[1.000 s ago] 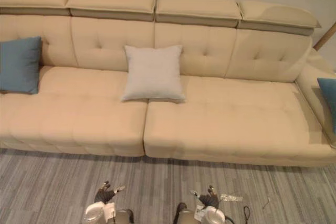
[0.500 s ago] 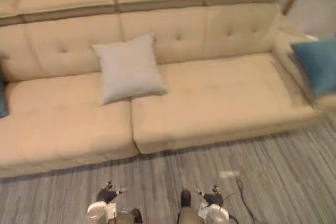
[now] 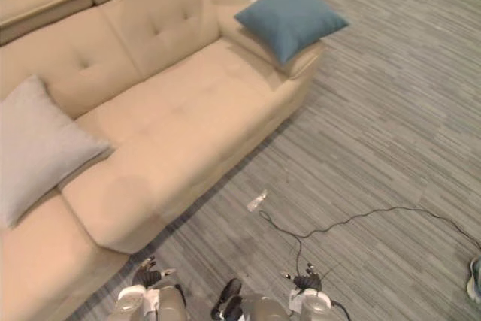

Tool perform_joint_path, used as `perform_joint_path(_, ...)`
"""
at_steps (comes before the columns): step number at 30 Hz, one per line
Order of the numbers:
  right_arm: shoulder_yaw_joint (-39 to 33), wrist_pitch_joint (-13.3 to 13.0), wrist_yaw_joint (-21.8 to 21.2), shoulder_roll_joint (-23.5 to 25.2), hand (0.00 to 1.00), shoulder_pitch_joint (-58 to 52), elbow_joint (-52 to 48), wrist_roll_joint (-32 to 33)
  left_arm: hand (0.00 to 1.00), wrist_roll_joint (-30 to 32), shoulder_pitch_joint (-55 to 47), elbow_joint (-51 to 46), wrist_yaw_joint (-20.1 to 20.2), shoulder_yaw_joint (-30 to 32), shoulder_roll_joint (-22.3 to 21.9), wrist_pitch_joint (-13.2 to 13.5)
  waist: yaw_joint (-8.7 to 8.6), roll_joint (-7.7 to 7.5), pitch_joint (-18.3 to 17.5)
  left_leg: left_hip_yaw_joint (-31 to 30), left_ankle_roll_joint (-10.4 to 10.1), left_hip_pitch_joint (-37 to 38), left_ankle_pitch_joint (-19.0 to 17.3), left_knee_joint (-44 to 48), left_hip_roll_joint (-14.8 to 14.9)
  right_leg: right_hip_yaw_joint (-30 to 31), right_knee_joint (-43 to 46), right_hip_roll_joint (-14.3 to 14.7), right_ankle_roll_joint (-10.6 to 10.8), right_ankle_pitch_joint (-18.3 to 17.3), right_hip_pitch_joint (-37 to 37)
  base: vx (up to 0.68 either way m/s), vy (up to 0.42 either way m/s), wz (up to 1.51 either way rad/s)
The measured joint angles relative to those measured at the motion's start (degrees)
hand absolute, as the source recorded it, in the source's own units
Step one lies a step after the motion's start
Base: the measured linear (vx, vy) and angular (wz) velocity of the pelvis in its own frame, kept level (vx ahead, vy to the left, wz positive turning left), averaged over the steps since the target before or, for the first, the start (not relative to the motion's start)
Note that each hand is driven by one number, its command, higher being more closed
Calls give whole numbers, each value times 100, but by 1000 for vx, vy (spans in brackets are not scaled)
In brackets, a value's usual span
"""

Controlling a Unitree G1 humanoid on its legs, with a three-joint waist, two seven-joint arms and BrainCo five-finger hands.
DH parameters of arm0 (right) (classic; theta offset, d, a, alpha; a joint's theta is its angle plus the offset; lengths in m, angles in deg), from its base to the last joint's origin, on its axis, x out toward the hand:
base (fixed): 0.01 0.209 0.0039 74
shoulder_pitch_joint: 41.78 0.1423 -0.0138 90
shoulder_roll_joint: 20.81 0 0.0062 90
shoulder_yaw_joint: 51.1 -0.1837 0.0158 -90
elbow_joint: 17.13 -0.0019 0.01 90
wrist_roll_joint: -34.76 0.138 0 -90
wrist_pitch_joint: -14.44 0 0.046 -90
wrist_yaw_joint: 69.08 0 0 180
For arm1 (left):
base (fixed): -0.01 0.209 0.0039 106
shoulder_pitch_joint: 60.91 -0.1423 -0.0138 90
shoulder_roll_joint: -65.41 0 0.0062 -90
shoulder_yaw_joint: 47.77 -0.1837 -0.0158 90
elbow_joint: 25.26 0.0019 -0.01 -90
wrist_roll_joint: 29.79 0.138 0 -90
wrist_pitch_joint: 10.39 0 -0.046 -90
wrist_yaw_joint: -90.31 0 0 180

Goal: Pick up cushions and gather them together orderly.

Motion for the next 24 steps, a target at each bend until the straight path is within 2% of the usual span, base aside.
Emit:
perform_joint_path(1,-4,1,1,22,0,1,-16,1,0,0,5,-60,2,-20,-13,9,37,31,66,-199,-18,-124,14,-660,-239,169,-121,33,23,26,121,129,8,-81)
perform_joint_path(2,-5,2,2,27,0,-1,-17,1,0,-4,8,-85,0,-42,-22,12,42,37,72,-300,-87,-187,57,-1034,-356,251,-179,46,38,36,157,176,9,-64)
perform_joint_path(3,-17,2,3,30,0,-4,-34,2,0,-5,7,-154,-8,-49,-55,12,62,38,77,-481,-206,-250,214,-1744,-564,414,-280,64,59,49,227,218,16,-63)
perform_joint_path(4,-30,-5,8,24,0,-1,-65,5,0,-15,6,-170,-17,-49,-98,19,105,32,81,-699,-287,-277,531,-2585,-775,620,-381,85,66,52,298,238,24,-70)
perform_joint_path(5,-33,-11,17,22,0,0,-67,5,0,-45,5,-177,-16,-50,-100,34,149,22,86,-813,-355,-265,796,-2962,-860,737,-451,103,75,58,343,281,36,-91)
perform_joint_path(6,-33,-13,39,24,0,2,-69,5,0,-108,3,-208,-7,-57,-100,74,224,-6,98,-925,-353,-128,1272,-3294,-926,954,-589,125,113,81,473,344,58,-99)
perform_joint_path(7,-34,-14,49,32,0,0,-85,5,0,-114,-15,-203,2,-54,-98,75,250,-17,63,-1011,-245,-78,1513,-3257,-991,1236,-617,158,127,75,527,387,71,-94)
perform_joint_path(8,-50,-12,50,40,0,0,-114,4,0,-116,-10,-204,16,-44,-96,61,248,-13,65,-1034,-198,-100,1541,-3146,-1007,1301,-608,155,115,78,557,439,107,-82)
perform_joint_path(9,-95,-13,51,84,0,-38,-208,5,0,-121,-2,-213,28,-43,-88,65,253,-31,71,-985,-137,-151,1404,-2819,-1001,1495,-474,124,190,-8,572,559,162,-85)
perform_joint_path(10,-150,-12,47,120,0,-93,-242,-1,0,-118,15,-169,34,-51,-77,56,252,-79,95,-795,-58,34,1115,-2590,-939,1687,250,-27,618,-289,451,559,160,-83)
perform_joint_path(12,-216,-12,45,171,0,-155,-305,0,0,-120,15,-94,31,-86,-77,48,219,-85,99,-690,-88,367,978,-2661,-916,1599,1283,-217,962,-498,151,422,109,-42)
perform_joint_path(13,-212,-12,36,209,0,-186,-308,-1,0,-118,17,-49,13,-225,-32,-5,154,-124,95,-655,-24,655,843,-2737,-935,1441,2747,-531,1258,-427,-380,459,101,-19)
perform_joint_path(14,-214,-8,13,222,0,-239,-304,-1,0,-117,14,-36,10,-410,15,-53,95,-132,95,-641,18,1002,685,-2854,-935,1126,3983,-925,1168,-498,-865,461,90,-10)
perform_joint_path(16,-222,-8,-1,235,0,-279,-320,0,0,-117,33,-42,-1,-458,24,-54,59,-134,95,-650,38,1287,616,-2958,-905,826,4363,-1266,983,-596,-1124,384,34,8)
perform_joint_path(17,-237,-8,-4,260,0,-265,-322,1,0,-117,53,-42,-33,-440,38,-55,40,-133,116,-648,33,1557,610,-3143,-859,682,4155,-1435,856,-680,-1232,477,-60,14)
perform_joint_path(19,-227,-8,-10,275,0,-178,-321,1,0,-117,56,-49,-68,-423,76,-53,-66,-54,156,-575,22,1954,603,-3426,-672,555,3240,-1523,806,-669,-1402,442,-122,3)
perform_joint_path(20,-227,-7,-9,273,0,-80,-321,2,0,-117,88,-51,-114,-421,102,-52,-123,-37,166,-497,13,2129,598,-3571,-531,550,2638,-1535,810,-517,-1594,410,-177,-13)
perform_joint_path(21,-227,-7,-9,268,0,-3,-321,1,0,-116,57,-42,-132,-431,133,-53,-134,-33,171,-406,-60,2291,560,-3668,-417,620,1892,-1521,862,-97,-1784,419,-191,-16)
perform_joint_path(22,-220,-10,-6,267,0,-1,-321,1,0,-116,41,-42,-134,-438,157,-51,-133,-106,132,-349,-147,2358,512,-3667,-417,695,1401,-1499,849,248,-1799,462,-223,-17)
perform_joint_path(23,-214,-12,0,250,0,-53,-299,-3,0,-110,-9,-8,-132,-444,229,-52,-136,-235,83,-362,-429,2559,338,-3641,-480,942,898,-1534,742,1094,-1842,495,-266,-24)
perform_joint_path(24,-212,3,3,118,0,-23,-262,-4,0,-108,40,106,-136,-439,116,-63,-133,-10,130,-415,-519,2677,276,-3525,-254,991,1305,-1393,634,957,-1877,562,-322,-15)
